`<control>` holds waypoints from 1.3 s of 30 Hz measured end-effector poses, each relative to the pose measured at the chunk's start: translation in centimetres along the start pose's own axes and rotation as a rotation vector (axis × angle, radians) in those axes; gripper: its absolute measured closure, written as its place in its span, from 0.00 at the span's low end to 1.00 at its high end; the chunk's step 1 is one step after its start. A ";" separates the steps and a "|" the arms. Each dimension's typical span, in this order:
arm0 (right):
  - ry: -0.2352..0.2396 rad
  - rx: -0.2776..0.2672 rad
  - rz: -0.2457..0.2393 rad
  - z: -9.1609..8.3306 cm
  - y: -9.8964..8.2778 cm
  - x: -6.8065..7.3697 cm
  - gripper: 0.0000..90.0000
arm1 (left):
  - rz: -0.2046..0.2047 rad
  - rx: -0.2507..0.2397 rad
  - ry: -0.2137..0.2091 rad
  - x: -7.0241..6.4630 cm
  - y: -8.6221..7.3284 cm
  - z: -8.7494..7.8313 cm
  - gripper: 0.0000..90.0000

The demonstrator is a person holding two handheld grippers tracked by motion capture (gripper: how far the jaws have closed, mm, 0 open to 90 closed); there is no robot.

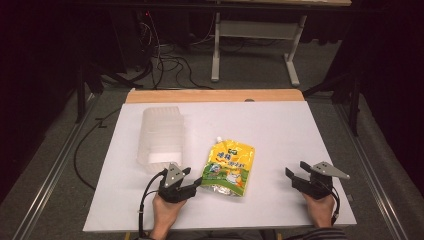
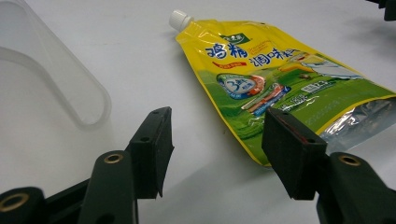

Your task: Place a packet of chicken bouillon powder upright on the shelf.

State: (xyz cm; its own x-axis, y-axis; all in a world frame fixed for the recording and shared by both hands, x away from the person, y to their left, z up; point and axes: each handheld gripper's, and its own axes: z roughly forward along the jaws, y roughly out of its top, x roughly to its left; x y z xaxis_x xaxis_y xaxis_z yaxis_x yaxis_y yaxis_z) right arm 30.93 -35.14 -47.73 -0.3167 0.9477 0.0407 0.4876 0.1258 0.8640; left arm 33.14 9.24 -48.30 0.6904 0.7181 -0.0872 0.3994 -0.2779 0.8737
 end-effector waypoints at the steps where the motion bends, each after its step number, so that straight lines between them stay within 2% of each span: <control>1: 0.000 0.000 0.000 0.0 0.0 0.0 0.37 | 0.000 0.000 0.000 0.0 0.0 0.0 0.48; 8: -0.001 -0.005 -0.013 0.0 0.0 0.1 0.37 | 0.015 0.000 -0.006 -0.1 0.0 0.0 0.50; 12: -0.001 0.005 -0.013 0.0 0.0 0.2 0.37 | 0.006 0.002 -0.014 0.0 0.0 0.0 0.49; 17: -0.003 0.014 -0.003 0.1 0.0 0.1 0.37 | 0.030 0.004 -0.011 -0.2 0.0 0.0 0.48; 25: 0.000 0.031 -0.016 0.3 0.1 0.2 0.37 | 0.040 -0.007 -0.002 -0.3 0.0 -0.1 0.47; 27: 0.000 0.041 -0.025 0.4 0.2 0.2 0.37 | 0.058 -0.006 -0.001 -0.6 0.0 -0.1 0.47; 35: -0.001 0.042 -0.030 0.4 0.2 0.3 0.37 | 0.058 -0.021 -0.018 -0.7 0.1 -0.1 0.44; 39: -0.004 0.034 -0.038 0.3 0.1 0.3 0.37 | 0.061 -0.028 -0.012 -0.9 0.2 -0.1 0.43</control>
State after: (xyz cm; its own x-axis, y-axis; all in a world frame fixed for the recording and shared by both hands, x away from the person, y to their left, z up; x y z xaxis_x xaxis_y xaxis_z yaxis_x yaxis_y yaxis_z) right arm 31.14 -34.75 -47.76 -0.3324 0.9431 0.0065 0.5024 0.1713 0.8475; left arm 32.54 8.61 -47.95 0.7204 0.6925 -0.0388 0.3389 -0.3027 0.8908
